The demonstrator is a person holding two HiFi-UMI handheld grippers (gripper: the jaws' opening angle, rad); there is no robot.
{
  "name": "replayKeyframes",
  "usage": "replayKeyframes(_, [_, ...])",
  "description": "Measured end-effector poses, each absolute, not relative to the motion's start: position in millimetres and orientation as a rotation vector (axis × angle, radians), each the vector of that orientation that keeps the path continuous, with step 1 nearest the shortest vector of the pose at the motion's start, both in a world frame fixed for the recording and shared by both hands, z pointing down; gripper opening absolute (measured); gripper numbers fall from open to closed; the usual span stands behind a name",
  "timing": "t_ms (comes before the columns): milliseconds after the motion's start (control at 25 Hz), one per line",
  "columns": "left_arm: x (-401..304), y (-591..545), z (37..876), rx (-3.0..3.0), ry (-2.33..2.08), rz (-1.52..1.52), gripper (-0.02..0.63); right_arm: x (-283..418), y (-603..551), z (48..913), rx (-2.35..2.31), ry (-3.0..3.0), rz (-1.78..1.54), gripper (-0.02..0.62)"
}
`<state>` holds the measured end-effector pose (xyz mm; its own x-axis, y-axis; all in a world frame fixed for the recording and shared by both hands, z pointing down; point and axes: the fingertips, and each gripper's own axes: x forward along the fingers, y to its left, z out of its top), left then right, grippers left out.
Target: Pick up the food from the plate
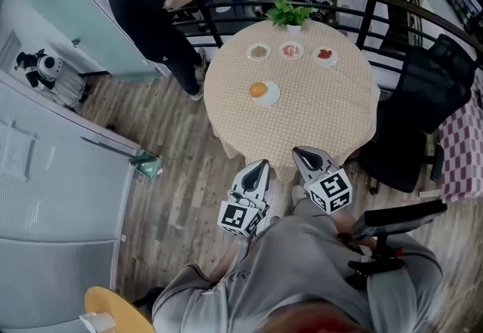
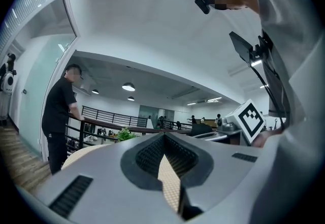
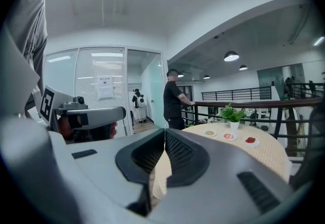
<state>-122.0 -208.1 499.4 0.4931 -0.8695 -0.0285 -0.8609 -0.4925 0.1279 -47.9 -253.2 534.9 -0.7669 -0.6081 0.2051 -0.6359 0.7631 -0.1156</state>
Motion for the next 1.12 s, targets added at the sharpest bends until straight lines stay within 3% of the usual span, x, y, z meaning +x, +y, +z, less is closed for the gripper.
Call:
replayKeyframes(520, [-91, -318, 482, 2.571, -1.572, -0.155, 0.011, -15, -360, 532, 0.980, -2.832, 0.243, 0.015])
replayKeyframes(1120, [-80, -365, 464, 2.734, -1.418, -0.104, 0.011, 4, -386, 505, 1.180, -2.775, 0.229, 0.015])
